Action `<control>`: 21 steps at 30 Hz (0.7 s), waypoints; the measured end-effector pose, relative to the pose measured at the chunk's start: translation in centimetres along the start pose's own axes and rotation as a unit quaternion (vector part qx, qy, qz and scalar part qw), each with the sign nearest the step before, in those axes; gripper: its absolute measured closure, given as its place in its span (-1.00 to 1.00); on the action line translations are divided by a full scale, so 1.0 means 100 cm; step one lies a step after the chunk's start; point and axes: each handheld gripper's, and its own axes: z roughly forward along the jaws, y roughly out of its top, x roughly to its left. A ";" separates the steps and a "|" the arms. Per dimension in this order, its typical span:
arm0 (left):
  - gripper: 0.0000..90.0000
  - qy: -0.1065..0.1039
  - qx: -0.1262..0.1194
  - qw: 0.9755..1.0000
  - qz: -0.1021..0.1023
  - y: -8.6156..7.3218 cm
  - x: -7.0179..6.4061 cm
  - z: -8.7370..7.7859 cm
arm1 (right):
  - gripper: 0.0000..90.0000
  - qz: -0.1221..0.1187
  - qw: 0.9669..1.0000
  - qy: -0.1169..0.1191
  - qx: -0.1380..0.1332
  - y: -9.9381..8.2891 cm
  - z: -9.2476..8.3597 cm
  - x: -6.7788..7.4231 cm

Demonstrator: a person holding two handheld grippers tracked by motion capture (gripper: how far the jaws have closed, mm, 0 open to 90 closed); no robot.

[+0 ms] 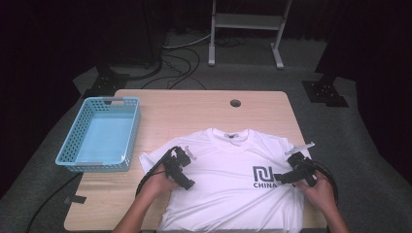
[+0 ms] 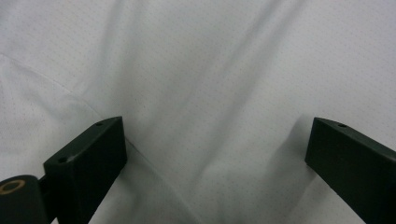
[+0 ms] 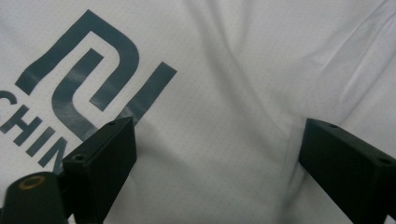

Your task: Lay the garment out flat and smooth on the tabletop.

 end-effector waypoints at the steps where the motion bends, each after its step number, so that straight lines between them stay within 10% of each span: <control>1: -0.92 0.001 -0.004 1.000 -0.002 -0.001 0.002 0.000 | -0.80 -0.002 1.000 0.001 -0.005 0.000 0.001 0.000; 11: -0.92 0.002 -0.020 1.000 -0.005 0.003 0.029 0.003 | -0.81 -0.020 0.999 0.014 -0.022 0.010 0.009 -0.015; 21: -0.92 0.002 -0.029 1.000 -0.005 0.030 0.085 0.017 | -0.82 -0.051 0.998 0.029 -0.007 0.059 0.034 -0.055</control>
